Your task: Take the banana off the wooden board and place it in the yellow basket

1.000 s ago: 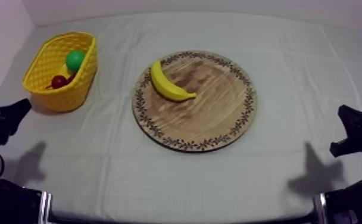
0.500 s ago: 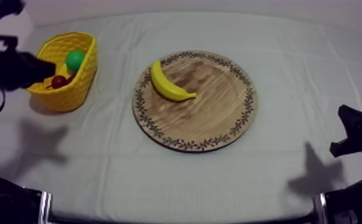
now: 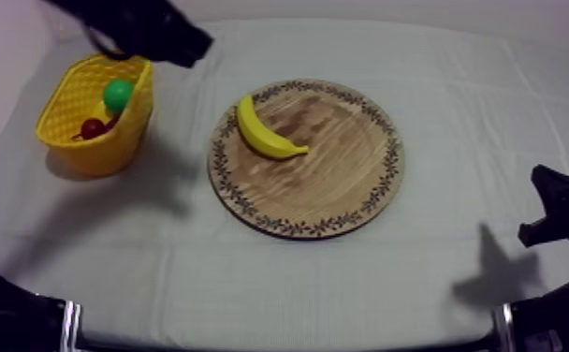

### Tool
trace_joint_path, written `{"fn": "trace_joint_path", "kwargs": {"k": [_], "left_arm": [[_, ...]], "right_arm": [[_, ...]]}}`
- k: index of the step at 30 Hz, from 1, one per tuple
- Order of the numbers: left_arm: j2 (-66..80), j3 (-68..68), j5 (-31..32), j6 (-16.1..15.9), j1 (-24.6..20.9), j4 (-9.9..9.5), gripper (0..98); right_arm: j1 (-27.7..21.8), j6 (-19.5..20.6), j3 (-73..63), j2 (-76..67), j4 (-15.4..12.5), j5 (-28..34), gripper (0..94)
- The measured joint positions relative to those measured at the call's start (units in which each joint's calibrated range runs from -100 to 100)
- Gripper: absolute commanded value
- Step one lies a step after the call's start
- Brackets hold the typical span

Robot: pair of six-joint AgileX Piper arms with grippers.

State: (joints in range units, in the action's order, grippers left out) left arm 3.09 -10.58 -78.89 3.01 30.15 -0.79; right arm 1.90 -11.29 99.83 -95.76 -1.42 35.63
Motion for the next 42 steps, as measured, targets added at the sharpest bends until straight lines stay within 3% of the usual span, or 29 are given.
{"fn": "trace_joint_path", "kwargs": {"k": [8,13,17,27,29,35,42], "left_arm": [[-12.3,14.0,-2.0,-0.6,2.6,1.25,0.0],[-15.5,17.2,0.8,2.8,2.4,1.86,0.0],[-16.1,17.5,1.7,8.8,1.5,2.13,0.0],[-16.2,14.5,1.2,29.4,-0.1,5.1,3.7],[-16.2,15.0,1.1,33.7,-0.2,5.69,9.3],[-16.3,16.5,-1.3,42.1,-0.5,6.8,34.4],[-16.5,17.2,-2.3,46.6,-0.5,7.24,65.9]], "right_arm": [[0.0,0.0,0.0,0.0,0.0,0.1,0.2],[0.0,0.0,0.0,0.0,0.0,0.1,0.2],[0.0,0.0,0.0,0.0,0.0,0.1,0.2],[0.0,0.0,0.0,0.0,0.0,0.1,0.2],[0.0,0.0,0.0,0.0,0.0,0.1,0.2],[0.0,0.0,0.0,0.0,0.0,0.1,0.2],[0.0,0.0,0.0,0.0,0.0,0.0,0.2]]}}
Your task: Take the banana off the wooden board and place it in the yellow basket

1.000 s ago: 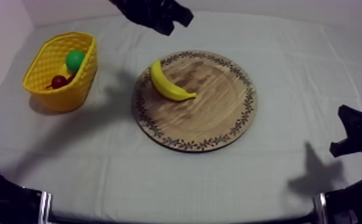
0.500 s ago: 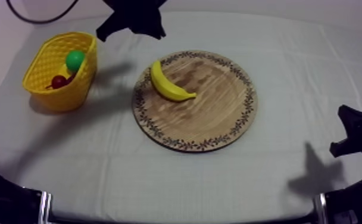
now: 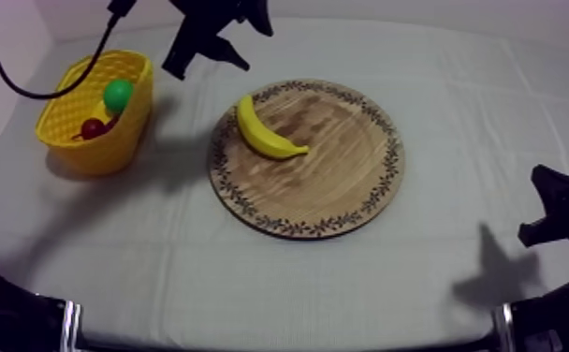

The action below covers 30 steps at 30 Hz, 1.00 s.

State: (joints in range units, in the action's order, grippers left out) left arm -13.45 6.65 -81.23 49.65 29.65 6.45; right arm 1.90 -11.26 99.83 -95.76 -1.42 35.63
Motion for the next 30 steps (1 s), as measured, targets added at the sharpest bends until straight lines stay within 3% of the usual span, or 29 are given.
{"fn": "trace_joint_path", "kwargs": {"k": [5,12,30], "left_arm": [[-0.2,1.1,-0.2,-0.5,0.0,0.75,80.2],[-0.9,1.3,-0.3,-1.2,-0.2,0.95,88.8],[-12.9,-2.9,-0.8,-4.0,-1.5,1.15,85.8]], "right_arm": [[0.0,0.0,0.0,0.0,0.0,0.0,0.2],[0.0,0.0,0.0,0.0,0.0,0.0,0.2],[0.0,0.0,0.0,0.0,0.0,0.0,0.2]]}}
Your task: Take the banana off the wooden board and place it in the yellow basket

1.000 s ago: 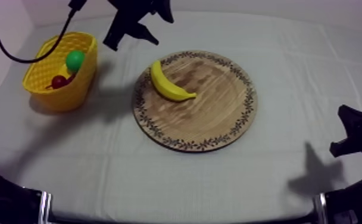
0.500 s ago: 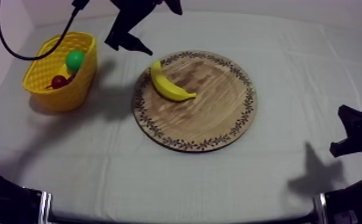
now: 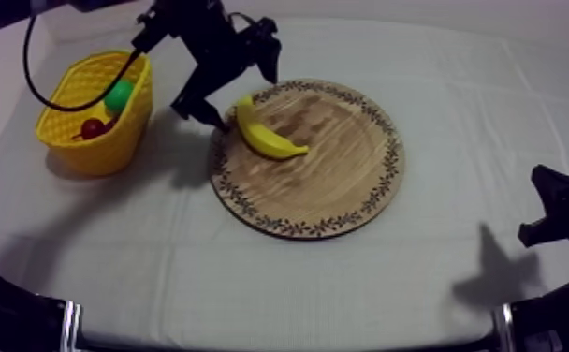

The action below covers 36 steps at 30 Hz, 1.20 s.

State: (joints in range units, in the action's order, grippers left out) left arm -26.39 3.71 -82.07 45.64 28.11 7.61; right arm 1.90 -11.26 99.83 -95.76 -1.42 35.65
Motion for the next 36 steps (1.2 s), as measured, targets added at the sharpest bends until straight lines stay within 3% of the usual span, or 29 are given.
{"fn": "trace_joint_path", "kwargs": {"k": [17,24,27,36], "left_arm": [[-15.6,7.7,0.0,-3.9,-1.7,0.54,83.0],[-19.9,11.0,0.0,-5.7,-2.0,1.32,77.4],[-20.9,11.8,-0.4,-5.9,-1.8,1.32,69.2],[-22.7,12.8,-0.8,-7.2,-1.7,1.67,31.4]], "right_arm": [[0.0,0.0,0.0,0.0,0.0,0.0,0.2],[0.0,0.0,0.0,0.0,0.0,0.0,0.2],[0.0,0.0,0.0,0.0,0.0,0.0,0.2],[0.0,0.0,0.0,0.0,0.0,0.0,0.2]]}}
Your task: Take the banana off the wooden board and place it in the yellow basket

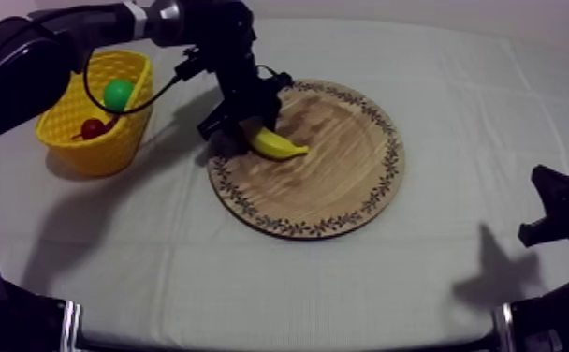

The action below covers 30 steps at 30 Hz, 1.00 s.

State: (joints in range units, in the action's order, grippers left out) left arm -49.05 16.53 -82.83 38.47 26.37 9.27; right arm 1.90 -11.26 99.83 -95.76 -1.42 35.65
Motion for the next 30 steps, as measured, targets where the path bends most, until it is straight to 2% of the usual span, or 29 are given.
{"fn": "trace_joint_path", "kwargs": {"k": [4,15,30], "left_arm": [[0.0,0.0,0.2,-0.6,0.0,0.05,24.6],[3.5,-1.5,2.0,-2.0,0.0,0.29,18.9],[18.7,1.7,-0.2,1.0,1.7,1.35,17.6]], "right_arm": [[0.0,-0.1,0.0,0.0,0.0,-0.1,0.2],[0.0,0.0,0.0,0.0,0.0,-0.1,0.2],[0.0,0.0,0.0,0.0,0.0,0.0,0.2]]}}
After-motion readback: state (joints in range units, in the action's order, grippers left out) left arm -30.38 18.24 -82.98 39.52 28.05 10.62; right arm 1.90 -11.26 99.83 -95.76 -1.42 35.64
